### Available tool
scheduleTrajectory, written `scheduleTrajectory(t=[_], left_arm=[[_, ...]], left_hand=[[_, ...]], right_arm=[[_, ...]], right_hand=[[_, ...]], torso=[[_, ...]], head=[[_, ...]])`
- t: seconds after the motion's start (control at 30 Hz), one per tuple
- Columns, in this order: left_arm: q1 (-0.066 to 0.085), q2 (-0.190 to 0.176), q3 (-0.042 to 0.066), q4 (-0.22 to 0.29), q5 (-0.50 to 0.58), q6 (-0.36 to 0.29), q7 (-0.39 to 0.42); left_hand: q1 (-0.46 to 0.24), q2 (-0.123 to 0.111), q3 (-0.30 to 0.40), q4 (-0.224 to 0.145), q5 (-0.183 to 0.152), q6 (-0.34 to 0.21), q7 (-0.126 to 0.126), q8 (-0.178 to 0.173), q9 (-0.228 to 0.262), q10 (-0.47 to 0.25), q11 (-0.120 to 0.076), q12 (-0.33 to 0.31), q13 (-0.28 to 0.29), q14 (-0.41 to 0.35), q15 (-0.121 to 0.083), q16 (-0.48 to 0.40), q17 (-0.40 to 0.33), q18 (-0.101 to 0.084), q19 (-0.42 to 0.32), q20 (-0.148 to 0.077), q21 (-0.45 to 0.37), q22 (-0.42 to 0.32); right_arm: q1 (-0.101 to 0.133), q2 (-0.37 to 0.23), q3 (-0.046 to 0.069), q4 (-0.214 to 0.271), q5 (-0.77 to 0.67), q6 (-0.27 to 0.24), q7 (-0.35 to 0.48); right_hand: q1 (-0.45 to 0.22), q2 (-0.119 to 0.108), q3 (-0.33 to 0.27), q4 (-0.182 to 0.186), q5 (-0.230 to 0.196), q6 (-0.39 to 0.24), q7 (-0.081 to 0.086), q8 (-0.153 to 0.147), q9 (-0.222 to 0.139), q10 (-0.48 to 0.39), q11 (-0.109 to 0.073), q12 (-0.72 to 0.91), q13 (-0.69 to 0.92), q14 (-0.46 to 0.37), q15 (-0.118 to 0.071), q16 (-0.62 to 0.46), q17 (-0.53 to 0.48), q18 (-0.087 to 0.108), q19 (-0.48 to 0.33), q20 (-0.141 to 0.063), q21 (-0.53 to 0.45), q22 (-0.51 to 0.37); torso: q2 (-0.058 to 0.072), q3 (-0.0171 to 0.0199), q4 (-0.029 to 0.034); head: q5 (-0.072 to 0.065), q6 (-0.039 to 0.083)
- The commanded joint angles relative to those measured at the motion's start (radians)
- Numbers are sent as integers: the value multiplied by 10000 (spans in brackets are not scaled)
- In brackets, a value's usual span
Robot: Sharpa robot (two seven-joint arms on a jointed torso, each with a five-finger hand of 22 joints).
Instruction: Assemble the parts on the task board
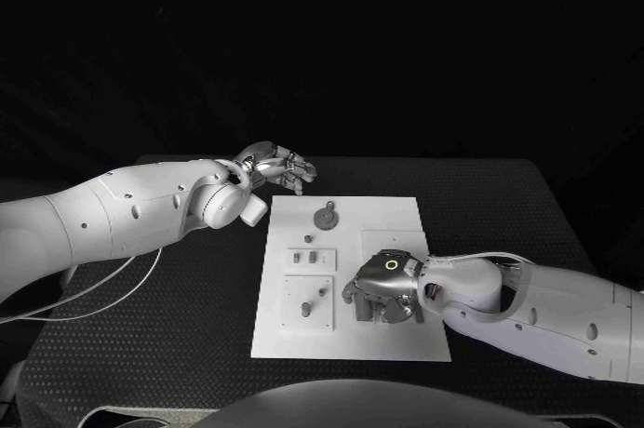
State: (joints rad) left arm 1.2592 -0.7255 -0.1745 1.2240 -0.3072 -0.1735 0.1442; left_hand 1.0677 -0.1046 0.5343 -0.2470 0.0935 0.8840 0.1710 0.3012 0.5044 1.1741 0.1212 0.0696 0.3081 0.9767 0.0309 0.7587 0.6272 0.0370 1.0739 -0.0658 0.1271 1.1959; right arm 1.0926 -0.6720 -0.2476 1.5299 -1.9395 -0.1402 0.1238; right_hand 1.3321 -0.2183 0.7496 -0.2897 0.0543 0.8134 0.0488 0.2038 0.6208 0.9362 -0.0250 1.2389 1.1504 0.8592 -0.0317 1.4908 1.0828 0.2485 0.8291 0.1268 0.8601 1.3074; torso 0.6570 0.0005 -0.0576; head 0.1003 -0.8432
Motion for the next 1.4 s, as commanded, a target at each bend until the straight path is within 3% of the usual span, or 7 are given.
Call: scheduleTrajectory(t=[0.03, 0.23, 0.4, 0.57, 0.67, 0.9, 1.4], left_arm=[[7, 23, 6, 17, 52, 162, 38], [7, 31, 6, 11, 50, 176, 29], [6, 35, 5, 1, 49, 183, 21], [6, 40, 4, 1, 48, 191, 19], [6, 40, 4, 2, 48, 197, 20], [6, 30, 3, 0, 48, 193, 15], [6, 27, 1, 0, 44, 224, 6]], left_hand=[[-97, -4, -20, 47, 17, -76, 8, 20, -17, -68, -12, 10, 15, -18, 30, -31, 11, 97, 35, 1, -49, 12], [-99, -2, -22, 48, 10, -77, 8, 21, -18, -69, -12, 10, 15, -19, 31, -31, 12, 97, 35, 2, -51, 14], [-100, 0, -24, 48, 6, -78, 8, 22, -20, -69, -12, 10, 15, -20, 31, -31, 13, 97, 35, 2, -52, 16], [-102, 4, -25, 50, 2, -80, 9, 22, -21, -71, -12, 9, 15, -21, 31, -32, 14, 97, 35, 2, -54, 18], [-104, 6, -26, 52, 0, -81, 9, 22, -21, -71, -11, 9, 15, -21, 32, -32, 15, 96, 34, 3, -55, 18], [-107, 7, -28, 53, -4, -82, 10, 23, -23, -73, -10, 8, 15, -23, 32, -33, 16, 97, 34, 3, -58, 21], [-116, 9, -33, 59, -9, -89, 12, 23, -27, -80, -8, 6, 15, -27, 34, -35, 20, 97, 32, 5, -64, 27]], right_arm=[[-15, 33, 5, -61, -193, 239, 8], [-86, 82, 5, -212, -198, 207, 32], [-105, 70, 5, -231, -152, 67, 117], [-105, 42, 5, -237, -15, -238, 200], [-105, 32, 5, -239, 37, -391, 247], [-105, 4, 6, -257, 32, -632, 204], [-100, -162, 8, -162, -96, -1341, 345]], right_hand=[[-51, 33, 3, -7, -41, 84, 14, 75, -10, -62, 3, 67, -19, -79, -1, 47, -21, 132, -46, -13, 64, 227], [-126, 101, -49, -12, -41, 206, 60, 161, -11, -80, -1, 136, -55, -112, 7, 128, -74, 133, -78, -17, 130, 221], [-303, 260, -155, -11, -41, 703, 229, 440, 52, -71, 8, 251, -129, -125, 13, 268, -165, 133, -67, -31, 246, 212], [-726, 546, -219, 58, -44, 1447, 440, 778, 128, 6, 155, 413, -224, -65, 7, 452, -268, 133, 44, -60, 390, 198], [-998, 831, -201, 116, -41, 1789, 558, 892, 134, -8, 260, 507, -260, -64, 4, 530, -336, 133, 59, -77, 431, 186], [-1174, 1048, -146, 69, -42, 2062, 552, 949, 113, -81, 268, 593, -309, -92, 3, 614, -417, 133, 55, -97, 469, 180], [-1151, 1067, -88, 10, -42, 2190, 507, 975, 110, -101, 233, 657, -346, -100, -3, 680, -466, 133, 61, -126, 504, 181]], torso=[[-1, 8, -16], [1, 14, -15], [1, 18, -14], [-3, 10, -11], [-2, 8, -12], [-2, 9, -6], [0, 12, -13]], head=[[15, 3], [18, 1], [27, -1], [20, -1], [21, -5], [23, -7], [37, -6]])
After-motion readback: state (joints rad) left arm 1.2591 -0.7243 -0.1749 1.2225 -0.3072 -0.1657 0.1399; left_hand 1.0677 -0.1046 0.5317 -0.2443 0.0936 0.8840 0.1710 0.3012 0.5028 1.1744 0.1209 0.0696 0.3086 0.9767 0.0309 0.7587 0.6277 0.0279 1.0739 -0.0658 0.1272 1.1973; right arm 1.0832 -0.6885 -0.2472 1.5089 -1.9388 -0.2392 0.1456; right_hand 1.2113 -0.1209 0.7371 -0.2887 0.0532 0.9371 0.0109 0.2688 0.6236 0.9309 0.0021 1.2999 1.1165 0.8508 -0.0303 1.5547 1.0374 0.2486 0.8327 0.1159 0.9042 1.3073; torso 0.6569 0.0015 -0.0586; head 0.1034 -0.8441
